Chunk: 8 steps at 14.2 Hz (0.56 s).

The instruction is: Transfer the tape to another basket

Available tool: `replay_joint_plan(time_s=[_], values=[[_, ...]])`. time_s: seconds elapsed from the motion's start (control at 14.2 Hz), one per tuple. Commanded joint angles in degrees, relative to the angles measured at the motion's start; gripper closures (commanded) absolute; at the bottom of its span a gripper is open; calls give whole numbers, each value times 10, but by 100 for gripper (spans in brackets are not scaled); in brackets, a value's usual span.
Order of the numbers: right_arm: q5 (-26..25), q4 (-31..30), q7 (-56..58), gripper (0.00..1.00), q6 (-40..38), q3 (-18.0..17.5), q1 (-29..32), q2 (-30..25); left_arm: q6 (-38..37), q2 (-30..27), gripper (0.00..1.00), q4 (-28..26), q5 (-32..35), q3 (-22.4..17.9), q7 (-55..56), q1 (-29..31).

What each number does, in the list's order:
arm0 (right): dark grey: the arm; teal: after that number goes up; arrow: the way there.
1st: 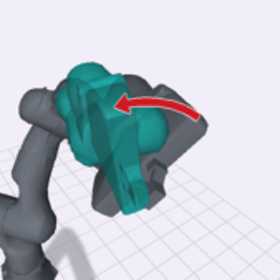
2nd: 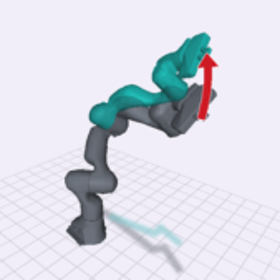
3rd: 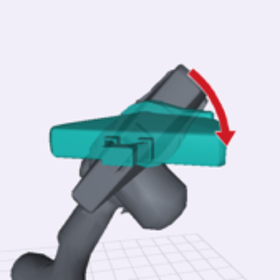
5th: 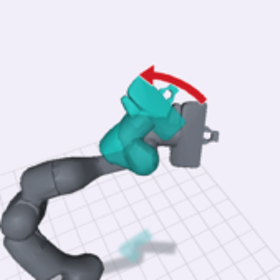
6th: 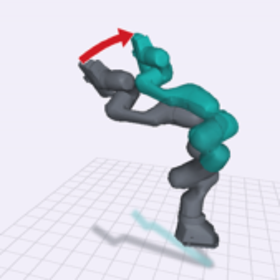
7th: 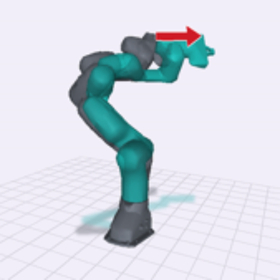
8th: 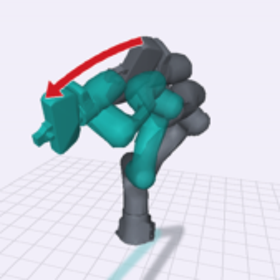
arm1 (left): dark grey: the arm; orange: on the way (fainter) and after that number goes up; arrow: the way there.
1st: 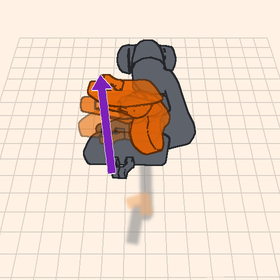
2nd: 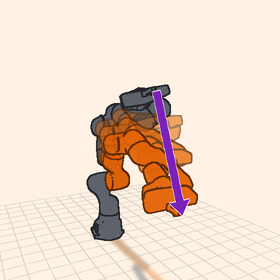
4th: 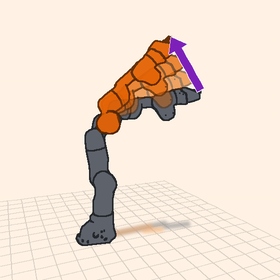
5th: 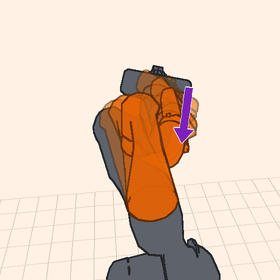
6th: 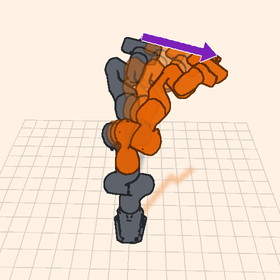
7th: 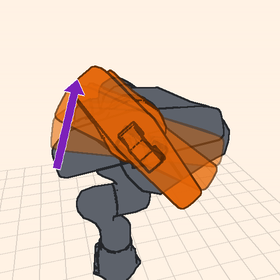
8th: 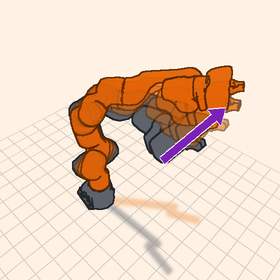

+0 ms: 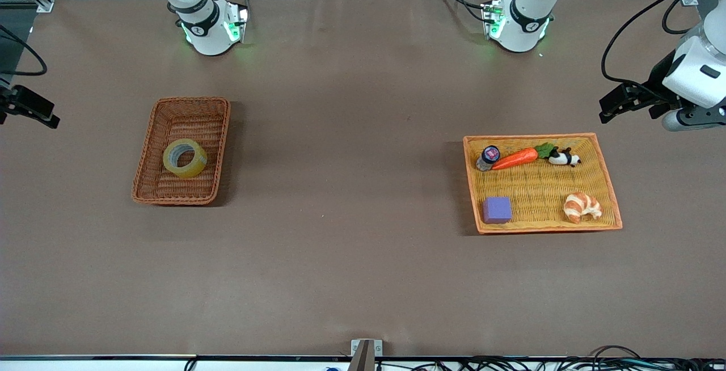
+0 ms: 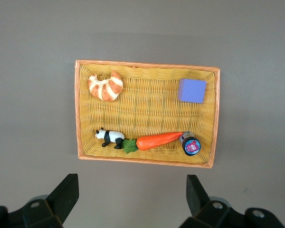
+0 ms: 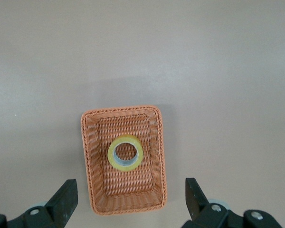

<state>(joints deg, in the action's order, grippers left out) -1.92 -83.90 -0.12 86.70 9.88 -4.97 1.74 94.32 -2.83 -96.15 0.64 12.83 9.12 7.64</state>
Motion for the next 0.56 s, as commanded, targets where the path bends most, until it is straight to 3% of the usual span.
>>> replay_joint_plan(time_s=[0.0, 0.14, 0.21, 0.28, 0.49], values=[[14, 12, -10, 0, -21, 2, 1, 6, -7, 5, 0, 13, -4, -1, -6, -1], [14, -1, -11, 0, -16, -14, 25, 4, -7, 5, 0, 13, -4, -1, -6, -1], [13, -1, -11, 0, -15, -71, 69, 3, -7, 5, 0, 13, -3, -1, -6, -1], [13, -1, -11, 0, -15, -96, 91, 2, -8, 5, 0, 13, -4, -1, -6, 0], [13, -1, -11, 0, -16, -74, 73, 1, -9, 5, 0, 13, -4, -1, -6, 0]])
